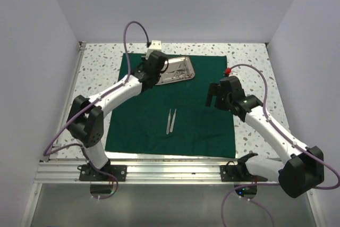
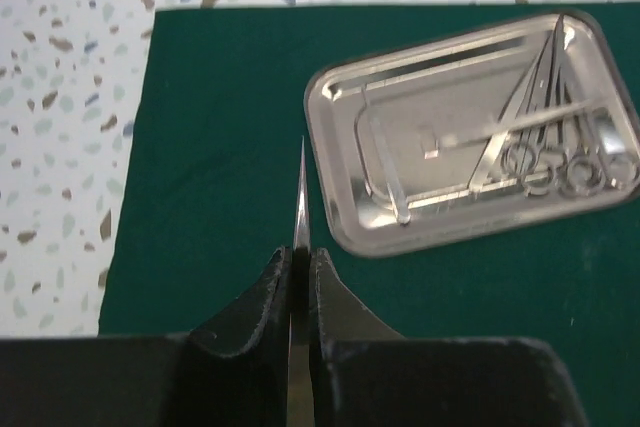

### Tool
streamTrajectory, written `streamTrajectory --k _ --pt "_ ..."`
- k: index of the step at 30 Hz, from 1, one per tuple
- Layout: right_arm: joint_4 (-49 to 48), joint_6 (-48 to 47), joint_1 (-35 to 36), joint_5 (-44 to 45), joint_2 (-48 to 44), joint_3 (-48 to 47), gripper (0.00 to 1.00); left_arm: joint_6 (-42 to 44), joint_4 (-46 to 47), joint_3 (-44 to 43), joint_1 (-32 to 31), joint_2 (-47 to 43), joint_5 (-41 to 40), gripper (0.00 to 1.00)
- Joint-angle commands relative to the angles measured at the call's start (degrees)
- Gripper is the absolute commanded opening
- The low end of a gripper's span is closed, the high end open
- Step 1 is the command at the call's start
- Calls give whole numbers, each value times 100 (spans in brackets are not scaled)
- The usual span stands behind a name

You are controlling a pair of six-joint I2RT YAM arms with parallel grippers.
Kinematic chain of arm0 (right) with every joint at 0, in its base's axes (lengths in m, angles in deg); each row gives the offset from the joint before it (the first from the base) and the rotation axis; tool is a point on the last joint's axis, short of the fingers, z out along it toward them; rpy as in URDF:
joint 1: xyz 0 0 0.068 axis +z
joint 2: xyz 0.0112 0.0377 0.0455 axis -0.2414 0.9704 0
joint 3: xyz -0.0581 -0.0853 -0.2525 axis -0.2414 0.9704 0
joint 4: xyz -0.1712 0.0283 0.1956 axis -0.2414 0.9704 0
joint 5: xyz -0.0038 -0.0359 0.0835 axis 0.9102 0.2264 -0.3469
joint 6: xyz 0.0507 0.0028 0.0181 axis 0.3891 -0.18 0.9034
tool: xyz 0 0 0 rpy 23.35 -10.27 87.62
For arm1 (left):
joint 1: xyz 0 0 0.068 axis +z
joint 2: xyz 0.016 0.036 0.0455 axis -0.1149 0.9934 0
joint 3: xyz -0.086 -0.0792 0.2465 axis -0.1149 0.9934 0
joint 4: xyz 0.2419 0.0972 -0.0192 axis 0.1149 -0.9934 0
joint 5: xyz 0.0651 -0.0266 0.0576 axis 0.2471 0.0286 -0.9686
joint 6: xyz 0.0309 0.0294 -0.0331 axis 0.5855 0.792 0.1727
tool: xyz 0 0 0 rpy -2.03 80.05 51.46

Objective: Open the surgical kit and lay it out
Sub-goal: Place the medical item in the surgical kit.

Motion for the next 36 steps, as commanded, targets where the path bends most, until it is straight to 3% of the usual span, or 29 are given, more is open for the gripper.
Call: streamTrajectory --k 1,7,10,24,26,27,28,31,33,36 --pt "-272 -108 1 -396 -297 197 98 -719 -238 1164 -159 -586 -402 0" --pt "-351 -178 1 -634 -622 470 98 -1633 -441 2885 -309 -1360 -631 0" --pt "-439 -170 1 -704 -851 610 98 -1915 -494 3353 -309 -1484 -658 0" --pt "-272 -328 9 -370 -1009 576 98 -2592 -529 4619 -748 -1967 151 0" --pt "-272 -354 1 -353 -983 549 98 -2601 -634 4655 -775 -1985 143 9" --pt "-246 -363 1 -353 -966 541 99 -2610 -669 4655 -783 -1985 143 18" --pt "-254 -363 1 -344 -965 540 98 -2601 -722 4638 -810 -1994 143 34" --pt "-289 -372 9 -344 -974 549 98 -2627 -906 4428 -845 -2037 -41 60" --pt "-298 -381 9 -344 -992 558 98 -2584 -1073 4104 -854 -2047 -243 67" --pt "-316 -416 1 -317 -1009 558 98 -2338 -1013 3568 -845 -1950 -376 67"
